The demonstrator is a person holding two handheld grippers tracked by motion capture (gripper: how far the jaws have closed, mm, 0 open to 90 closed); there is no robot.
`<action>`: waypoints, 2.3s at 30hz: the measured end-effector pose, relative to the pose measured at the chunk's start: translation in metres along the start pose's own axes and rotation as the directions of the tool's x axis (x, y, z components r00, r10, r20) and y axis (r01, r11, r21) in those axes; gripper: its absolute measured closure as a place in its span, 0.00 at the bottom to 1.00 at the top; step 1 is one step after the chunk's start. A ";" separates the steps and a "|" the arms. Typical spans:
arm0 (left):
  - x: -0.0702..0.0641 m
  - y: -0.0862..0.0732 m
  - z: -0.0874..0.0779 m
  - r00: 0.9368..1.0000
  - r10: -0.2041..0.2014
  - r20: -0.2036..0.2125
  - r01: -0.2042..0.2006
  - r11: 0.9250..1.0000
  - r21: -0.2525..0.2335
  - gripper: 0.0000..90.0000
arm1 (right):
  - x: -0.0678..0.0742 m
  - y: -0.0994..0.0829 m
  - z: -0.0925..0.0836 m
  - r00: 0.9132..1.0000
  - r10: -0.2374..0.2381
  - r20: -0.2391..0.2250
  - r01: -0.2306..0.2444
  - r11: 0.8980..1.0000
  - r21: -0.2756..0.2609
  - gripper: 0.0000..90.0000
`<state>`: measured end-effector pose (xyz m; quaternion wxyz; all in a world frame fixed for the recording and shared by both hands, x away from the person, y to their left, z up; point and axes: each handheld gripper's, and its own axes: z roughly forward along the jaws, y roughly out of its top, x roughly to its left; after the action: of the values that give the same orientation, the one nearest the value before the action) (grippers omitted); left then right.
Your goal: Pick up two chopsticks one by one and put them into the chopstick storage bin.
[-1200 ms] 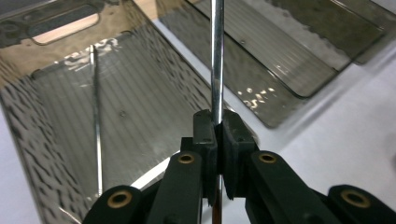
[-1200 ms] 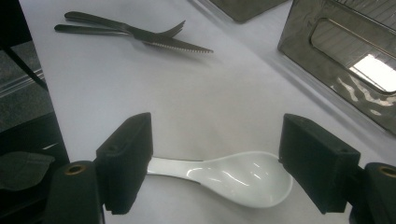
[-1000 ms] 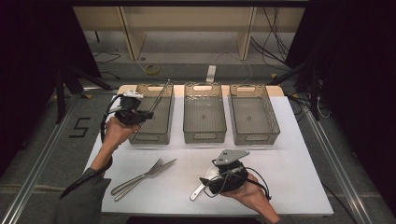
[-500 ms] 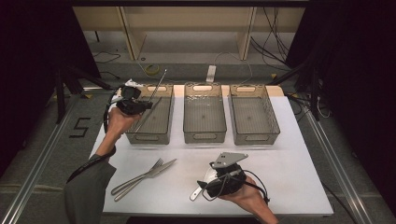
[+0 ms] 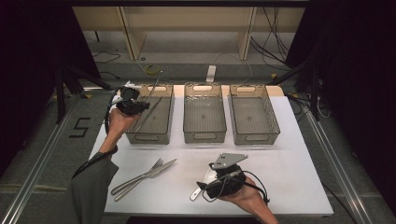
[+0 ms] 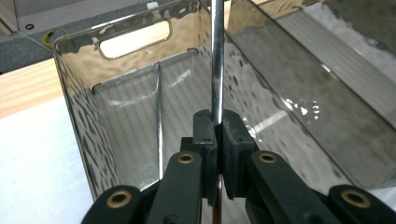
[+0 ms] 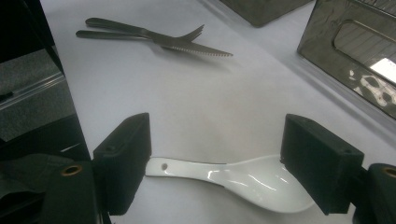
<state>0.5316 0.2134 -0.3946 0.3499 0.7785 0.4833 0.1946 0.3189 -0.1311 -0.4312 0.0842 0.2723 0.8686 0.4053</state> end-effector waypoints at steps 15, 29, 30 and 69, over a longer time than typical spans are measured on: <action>0.001 -0.009 0.010 1.000 -0.023 -0.007 0.023 0.999 0.025 0.91 | 0.002 0.000 0.001 1.000 -0.007 -0.007 0.007 1.000 0.006 0.28; -0.013 -0.019 -0.017 0.990 -0.107 0.089 0.108 0.994 0.000 0.36 | 0.003 0.001 0.000 1.000 -0.008 -0.006 0.008 1.000 0.000 0.28; -0.016 -0.021 -0.021 0.988 -0.116 0.101 0.118 0.993 -0.009 0.35 | 0.003 0.001 0.000 1.000 -0.006 -0.006 0.006 1.000 -0.001 0.28; -0.097 -0.106 -0.096 0.951 0.029 0.307 0.027 0.984 -0.176 0.18 | 0.012 0.001 0.028 0.999 0.028 -0.028 -0.027 0.999 0.023 0.31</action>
<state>0.3604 0.1921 -0.4042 0.4890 0.7653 0.4030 0.1130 0.3194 -0.1059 -0.4477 0.0631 0.2793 0.8704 0.4006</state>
